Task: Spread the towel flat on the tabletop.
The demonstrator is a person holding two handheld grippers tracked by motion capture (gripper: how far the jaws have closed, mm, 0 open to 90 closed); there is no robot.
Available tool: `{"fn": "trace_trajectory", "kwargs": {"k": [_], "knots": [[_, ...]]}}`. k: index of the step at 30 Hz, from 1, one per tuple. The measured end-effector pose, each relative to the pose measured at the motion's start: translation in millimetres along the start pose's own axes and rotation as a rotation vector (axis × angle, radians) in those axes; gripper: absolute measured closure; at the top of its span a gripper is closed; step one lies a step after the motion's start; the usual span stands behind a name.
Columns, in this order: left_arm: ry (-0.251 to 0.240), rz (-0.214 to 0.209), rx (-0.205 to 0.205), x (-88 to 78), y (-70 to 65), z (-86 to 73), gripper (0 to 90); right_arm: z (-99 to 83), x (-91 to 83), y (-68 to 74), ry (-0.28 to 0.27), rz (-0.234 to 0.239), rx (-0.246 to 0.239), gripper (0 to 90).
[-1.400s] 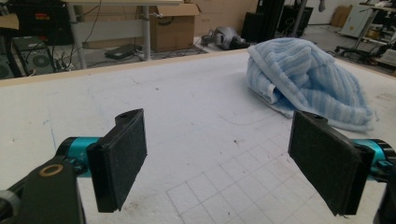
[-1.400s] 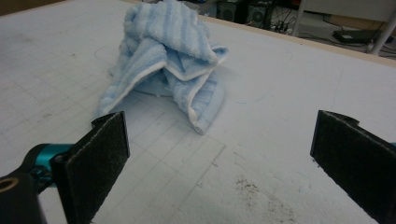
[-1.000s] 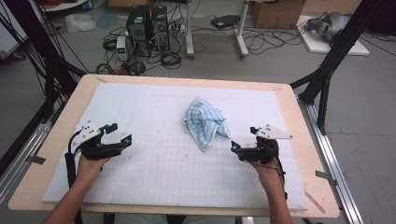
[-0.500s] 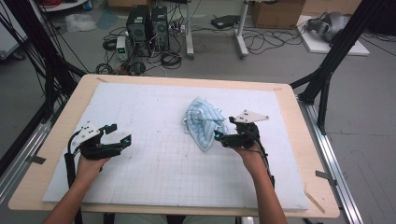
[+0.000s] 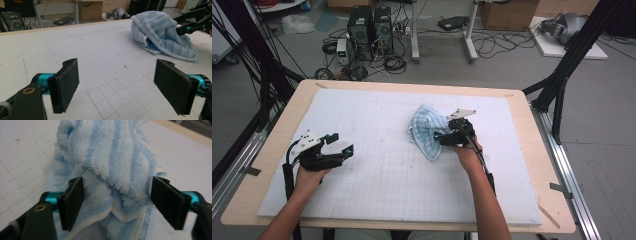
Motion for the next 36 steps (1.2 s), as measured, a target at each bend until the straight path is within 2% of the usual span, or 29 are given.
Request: {"fn": "trace_trajectory", "kwargs": {"k": [2, 3, 5, 7, 8, 9, 11, 13, 14, 15, 19, 23, 24, 25, 26, 27, 28, 29, 31, 32, 33, 34, 36], "knots": [[-0.001, -0.002, 0.003, 0.3, -0.2, 0.2, 20.7, 0.5, 3.5, 0.1, 0.011, 0.002, 0.001, 33.1], [0.001, 0.000, 0.003, 0.5, -0.5, 0.2, 20.9, 0.8, 10.1, 1.8, 0.045, 0.023, -0.004, 44.7], [0.001, -0.002, 0.000, 0.8, -0.4, 0.0, 21.0, -0.1, 13.6, 4.4, 0.059, 0.041, -0.005, 61.2], [0.004, 0.003, -0.001, 0.8, 1.0, -0.4, 21.1, 0.8, 12.0, 7.3, 0.049, 0.062, -0.004, 71.5], [0.003, 0.004, -0.003, 0.7, 1.7, -0.5, 21.1, 1.5, 10.1, 8.4, 0.038, 0.086, -0.004, 74.6], [0.004, 0.003, -0.007, 0.5, 1.9, -0.5, 21.1, 1.5, 10.1, 8.4, 0.038, 0.086, -0.004, 74.6], [-0.001, 0.007, -0.008, -0.5, 3.1, 0.6, 21.1, 4.9, 3.7, 14.5, 0.008, 0.148, -0.012, 78.2], [-0.005, 0.008, -0.009, -0.7, 3.5, 1.0, 21.2, 8.5, -0.2, 22.1, -0.024, 0.189, -0.028, 79.1], [-0.005, 0.009, -0.008, -1.3, 4.0, 1.3, 21.2, 8.5, -0.2, 22.1, -0.024, 0.189, -0.028, 79.1], [-0.007, 0.011, -0.011, -1.5, 4.2, 1.6, 21.2, 12.9, -3.7, 32.5, -0.042, 0.230, -0.045, 79.3], [-0.011, 0.015, -0.015, -2.7, 5.4, 2.1, 21.3, 22.2, -10.2, 57.0, -0.088, 0.322, -0.108, 80.0], [-0.010, 0.018, -0.012, -3.0, 6.2, 2.2, 21.5, 30.0, -16.9, 78.6, -0.141, 0.400, -0.133, 79.9], [-0.010, 0.018, -0.012, -3.1, 6.1, 2.3, 21.5, 30.0, -16.9, 78.6, -0.141, 0.400, -0.133, 79.9], [-0.011, 0.017, -0.011, -3.4, 5.8, 2.7, 21.5, 33.2, -20.4, 86.8, -0.164, 0.438, -0.135, 79.9], [-0.011, 0.017, -0.011, -3.4, 5.8, 2.7, 21.5, 33.2, -20.4, 86.8, -0.164, 0.438, -0.135, 79.9], [-0.014, 0.016, -0.012, -3.3, 5.6, 3.0, 21.5, 34.9, -21.8, 90.6, -0.177, 0.458, -0.134, 80.0], [-0.017, 0.016, -0.012, -3.3, 5.2, 3.5, 21.6, 38.3, -23.7, 99.1, -0.202, 0.510, -0.135, 79.9], [-0.017, 0.016, -0.012, -3.3, 5.2, 3.5, 21.6, 39.6, -23.7, 104.3, -0.207, 0.531, -0.143, 79.8], [-0.016, 0.016, -0.008, -3.9, 5.5, 4.3, 21.9, 40.0, -20.1, 113.8, -0.188, 0.552, -0.162, 78.7], [-0.016, 0.016, -0.008, -3.9, 5.5, 4.3, 22.1, 39.4, -17.6, 117.8, -0.179, 0.558, -0.171, 76.3], [-0.017, 0.014, -0.010, -4.0, 5.5, 4.5, 22.3, 38.6, -15.9, 120.3, -0.168, 0.551, -0.182, 70.3], [-0.019, 0.007, -0.014, -4.1, 5.2, 4.5, 22.7, 38.4, -15.4, 120.7, -0.171, 0.542, -0.175, 63.1], [-0.018, -0.011, -0.015, -4.1, 3.8, 5.0, 25.1, 38.5, -20.6, 114.5, -0.200, 0.524, -0.123, 54.8]]}}
Point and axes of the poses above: each handheld gripper's, and its own axes: x roughly forward along the jaws, z roughly out of its top, y roughly to its left, the point moved 4 cm from there along x, roughly forward along the jaws, and after that the axes turned 9 degrees about -x, right-handed, at the moved point
